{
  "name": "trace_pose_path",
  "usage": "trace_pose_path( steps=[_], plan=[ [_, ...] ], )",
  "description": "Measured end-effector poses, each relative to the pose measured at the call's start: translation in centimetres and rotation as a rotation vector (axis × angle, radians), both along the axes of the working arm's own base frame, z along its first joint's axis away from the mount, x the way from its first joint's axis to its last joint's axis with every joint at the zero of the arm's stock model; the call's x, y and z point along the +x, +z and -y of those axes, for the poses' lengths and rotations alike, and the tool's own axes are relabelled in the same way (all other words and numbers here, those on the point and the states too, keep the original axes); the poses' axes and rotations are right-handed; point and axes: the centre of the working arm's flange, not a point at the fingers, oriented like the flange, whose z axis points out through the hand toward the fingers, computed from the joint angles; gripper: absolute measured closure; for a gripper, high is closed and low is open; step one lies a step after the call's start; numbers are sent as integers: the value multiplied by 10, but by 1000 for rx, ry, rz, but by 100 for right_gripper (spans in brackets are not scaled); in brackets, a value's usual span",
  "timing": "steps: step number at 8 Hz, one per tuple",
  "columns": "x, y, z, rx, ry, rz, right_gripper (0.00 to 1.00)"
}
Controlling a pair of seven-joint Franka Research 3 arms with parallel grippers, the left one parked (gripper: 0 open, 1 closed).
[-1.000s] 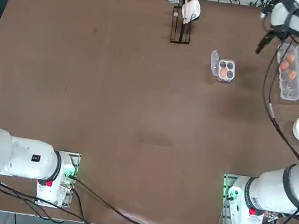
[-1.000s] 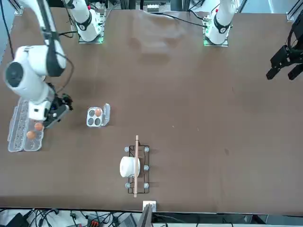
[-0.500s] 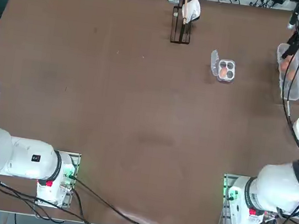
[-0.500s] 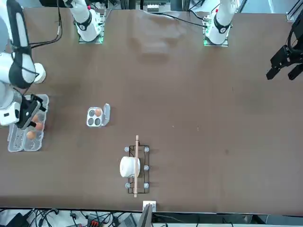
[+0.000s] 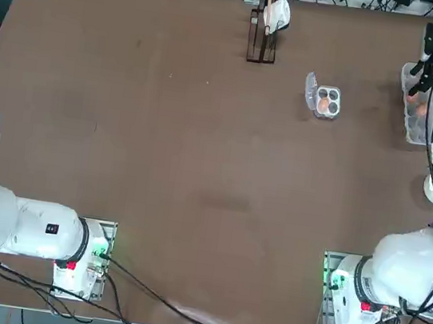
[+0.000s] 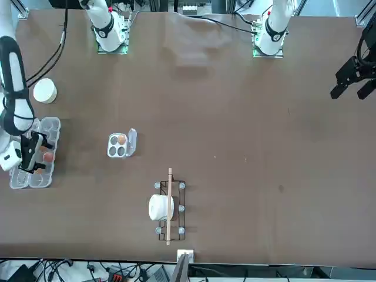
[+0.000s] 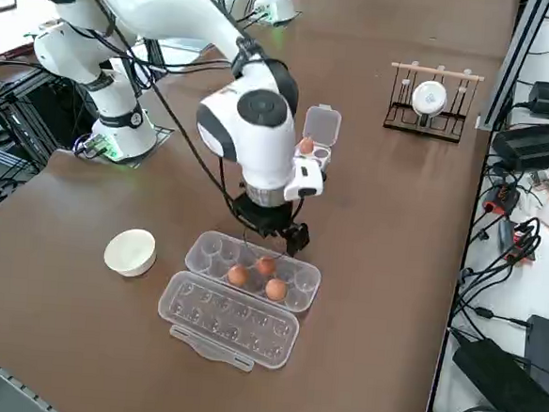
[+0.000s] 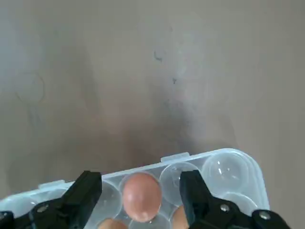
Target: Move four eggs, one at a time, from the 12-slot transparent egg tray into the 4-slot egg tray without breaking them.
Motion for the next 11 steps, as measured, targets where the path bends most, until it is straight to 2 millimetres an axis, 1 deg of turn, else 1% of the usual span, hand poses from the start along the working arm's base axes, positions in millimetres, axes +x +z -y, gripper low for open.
trace_pose_path(
  steps=[1, 3, 7, 11],
  plan=[
    [1, -8, 4, 4, 31, -3, 0],
    [-1, -11, 12, 9, 75, -4, 0],
    [-7, -18, 25, 16, 107, -10, 0],
    [-9, -31, 29, -5, 146, -16, 2]
  ],
)
